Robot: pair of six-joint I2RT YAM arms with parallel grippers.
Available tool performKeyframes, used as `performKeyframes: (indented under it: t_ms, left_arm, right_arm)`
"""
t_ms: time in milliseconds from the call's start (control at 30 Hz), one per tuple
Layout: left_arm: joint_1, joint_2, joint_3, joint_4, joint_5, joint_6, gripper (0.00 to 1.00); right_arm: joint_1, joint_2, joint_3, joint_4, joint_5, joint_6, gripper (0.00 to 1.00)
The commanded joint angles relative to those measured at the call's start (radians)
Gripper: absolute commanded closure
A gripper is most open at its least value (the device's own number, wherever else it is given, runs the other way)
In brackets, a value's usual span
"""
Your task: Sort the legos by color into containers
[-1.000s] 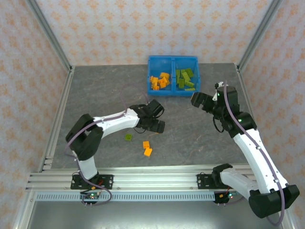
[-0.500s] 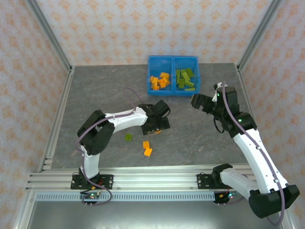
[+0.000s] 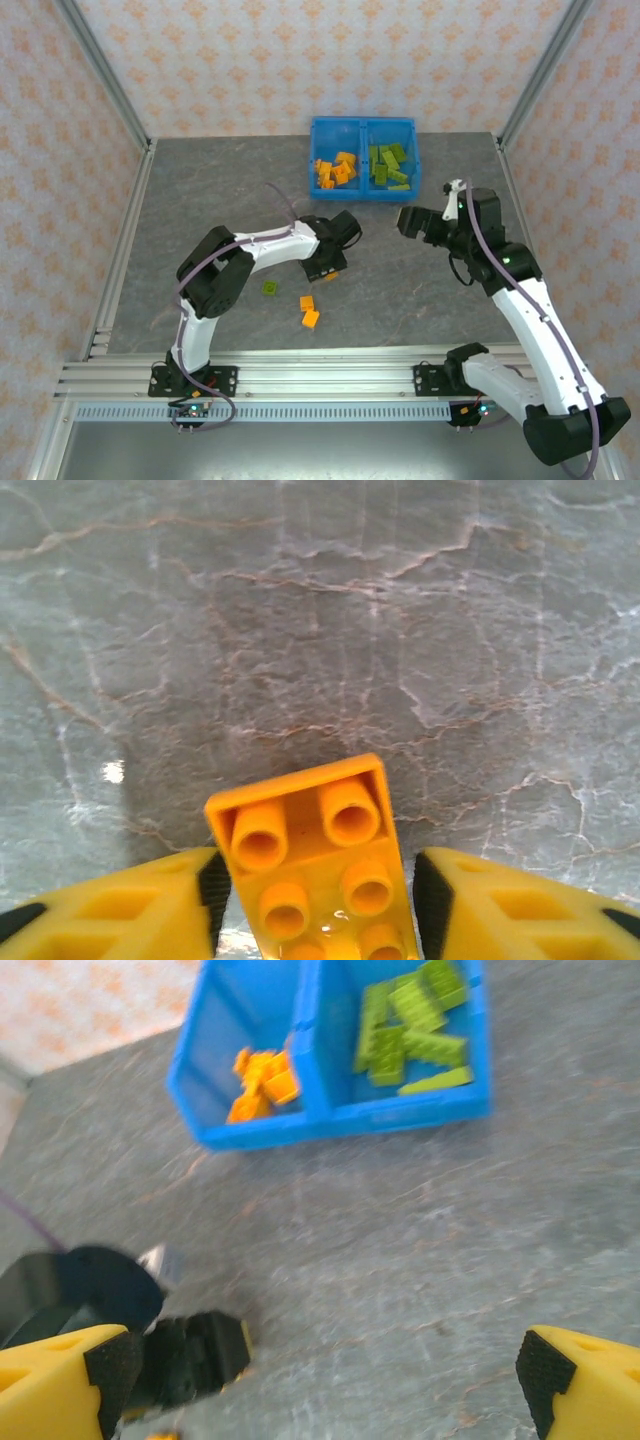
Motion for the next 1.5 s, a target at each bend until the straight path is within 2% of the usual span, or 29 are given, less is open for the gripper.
performKeyframes:
  t_ms: [0,167,267,433,533,633,767,867,933,1000,1133,1267,1400,1433,1467]
  left_arm:
    - [0.009,0.000,-0.047,-0.046,-0.029,-0.016,0.57]
    - [0.022,-0.026,-0.042,-0.028,-0.046,0.027,0.72]
    - [0.041,-0.042,-0.007,-0.030,-0.052,0.092,0.75]
    - [0.120,-0.114,0.106,-0.029,-0.129,0.239,0.78]
    - [0.182,-0.089,0.292,-0.063,-0.177,0.369,0.79]
    - [0.228,0.021,0.558,-0.106,-0.222,0.501,0.79]
    - [0.259,0.235,0.911,-0.087,-0.270,0.682,0.79]
    - [0.277,0.418,1.197,-0.075,-0.305,0.744,0.79]
    - [0.284,0.510,1.315,-0.014,-0.303,0.769,0.79]
    - [0.287,0.549,1.321,0.108,-0.311,0.788,0.79]
    - [0.287,0.608,1.292,0.320,-0.410,0.814,0.79]
    - [0.295,0.678,1.337,0.452,-0.475,0.943,0.78]
    - [0.323,0.735,1.364,0.541,-0.465,0.941,0.74]
    - [0.332,0.748,1.375,0.543,-0.469,0.928,0.71]
    - [0.337,0.765,1.401,0.533,-0.468,0.922,0.63]
  right_arm:
    - [0.001,0.007,-0.049,-0.033,-0.271,-0.127,0.03]
    - [0.001,-0.008,-0.110,-0.123,-0.492,-0.264,0.06]
    - [0.002,-0.008,-0.119,-0.135,-0.562,-0.274,0.07]
    - [0.002,-0.008,-0.091,-0.059,-0.509,-0.211,0.06]
    - [0.002,-0.002,-0.082,0.001,-0.471,-0.167,0.05]
    - [0.002,0.007,-0.074,0.035,-0.435,-0.130,0.05]
    - [0.001,0.008,-0.076,0.074,-0.412,-0.087,0.06]
    - [0.003,0.005,-0.071,0.080,-0.408,-0.061,0.06]
    - [0.003,0.001,-0.062,0.069,-0.408,-0.059,0.06]
    - [0.003,-0.006,-0.057,0.059,-0.403,-0.060,0.06]
    - [0.004,-0.018,-0.055,0.055,-0.399,-0.051,0.06]
    - [0.003,-0.026,-0.065,0.042,-0.393,-0.052,0.06]
    - [0.004,-0.030,-0.068,0.025,-0.386,-0.068,0.06]
    - [0.003,-0.030,-0.065,0.024,-0.384,-0.069,0.06]
    - [0.004,-0.028,-0.061,0.024,-0.385,-0.070,0.06]
